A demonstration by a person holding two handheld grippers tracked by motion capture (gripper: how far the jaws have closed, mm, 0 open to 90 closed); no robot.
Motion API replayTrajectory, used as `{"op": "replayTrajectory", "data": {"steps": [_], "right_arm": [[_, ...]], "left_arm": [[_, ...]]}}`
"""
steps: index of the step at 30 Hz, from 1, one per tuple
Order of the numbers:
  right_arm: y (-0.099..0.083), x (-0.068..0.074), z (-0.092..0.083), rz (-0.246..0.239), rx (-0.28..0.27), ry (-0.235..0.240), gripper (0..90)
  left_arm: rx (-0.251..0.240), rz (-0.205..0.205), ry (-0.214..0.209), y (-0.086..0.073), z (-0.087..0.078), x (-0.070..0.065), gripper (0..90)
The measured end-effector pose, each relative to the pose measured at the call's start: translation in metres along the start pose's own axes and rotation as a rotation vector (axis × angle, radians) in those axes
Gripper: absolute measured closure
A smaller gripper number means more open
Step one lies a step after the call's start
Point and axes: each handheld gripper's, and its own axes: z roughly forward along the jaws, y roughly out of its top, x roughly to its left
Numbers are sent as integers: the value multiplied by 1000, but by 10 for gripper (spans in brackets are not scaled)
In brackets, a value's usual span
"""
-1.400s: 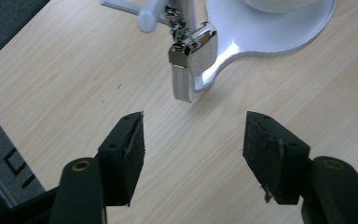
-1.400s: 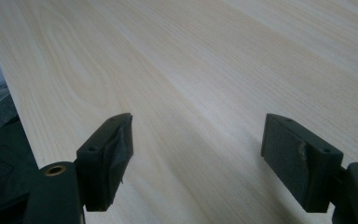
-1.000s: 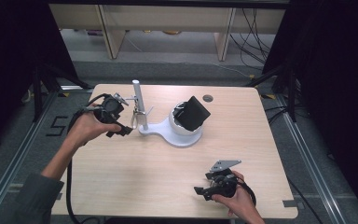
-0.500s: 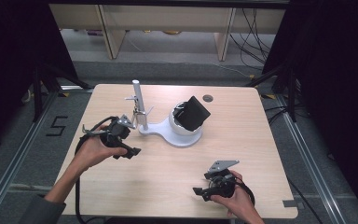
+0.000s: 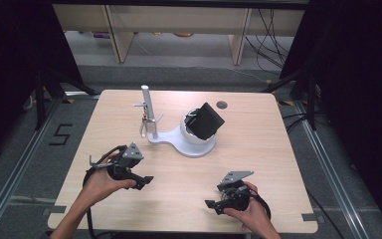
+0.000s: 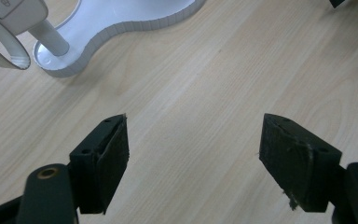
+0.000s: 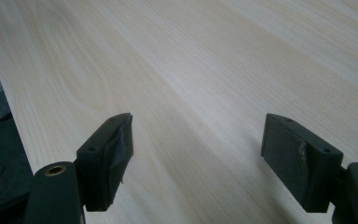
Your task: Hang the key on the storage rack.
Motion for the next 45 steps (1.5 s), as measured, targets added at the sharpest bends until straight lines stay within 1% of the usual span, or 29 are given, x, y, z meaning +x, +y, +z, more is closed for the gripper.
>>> {"op": "replayTrajectory", "data": {"steps": [1,3,5,6,9,10,11,12,16,18,20,23,24,25,27,28,29,30,33,34,35,36,37,38,39,41,42,44,45], "right_arm": [[1,0,-1,-5,3,2,261],[1,2,-1,-1,0,3,261],[1,2,-1,-7,-5,2,261],[2,2,-1,-10,-6,4,261],[1,2,-1,-25,-10,-6,261],[2,4,-1,-15,-5,-1,261],[2,4,-1,-15,-5,-1,261],[1,4,1,-7,-21,1,261],[1,4,0,-8,-5,3,261],[1,4,1,-6,-15,3,261],[1,4,1,1,-15,2,261],[1,4,1,0,-16,-1,261],[1,3,1,-4,-15,4,261],[1,3,1,-4,-15,4,261],[1,3,1,-3,-5,2,261],[1,3,0,-6,1,0,261],[1,3,0,-5,1,1,260],[1,3,0,-4,1,3,261],[1,4,0,-9,-5,3,258],[1,4,0,-9,1,9,257],[1,5,-1,-9,1,9,258],[1,5,-1,-8,1,9,257],[1,5,0,-11,-7,9,257],[1,6,-1,-16,-10,8,257],[1,6,-1,-18,-4,12,256],[1,6,-1,-18,-4,12,255],[0,8,0,-10,-24,15,253],[0,8,0,-10,-24,14,253],[0,8,-1,-15,-10,16,253]], "left_arm": [[4,8,0,-2,1,-1,236],[-12,-6,2,-5,2,-5,236],[-5,9,-2,-7,5,-8,236],[3,26,0,-8,5,-10,235],[0,33,-5,-10,8,-16,235],[4,42,-9,-11,10,-20,233],[4,42,-9,-11,10,-20,232],[-4,47,-14,-12,11,-24,232],[-11,75,-23,-17,14,-35,222],[-7,83,-33,-20,16,-41,218],[3,105,-47,-24,19,-47,201],[-9,103,-46,-28,20,-50,195],[-13,99,-57,-33,20,-52,186],[-13,99,-57,-33,20,-52,184],[-20,84,-51,-41,21,-55,183],[-22,92,-49,-44,21,-57,183],[-33,77,-30,-48,22,-58,183],[-31,79,-23,-51,22,-59,183],[-38,69,-27,-59,23,-60,177],[-36,63,-18,-62,25,-59,177],[-36,72,-12,-63,24,-58,177],[-44,46,-4,-66,24,-58,177],[-51,38,4,-68,24,-58,177],[-58,46,15,-69,22,-57,177],[-63,39,14,-71,20,-58,177],[-74,45,23,-76,18,-60,177],[-76,44,30,-78,17,-60,177],[-79,23,25,-83,17,-63,177],[-78,27,21,-85,17,-65,177]]}}
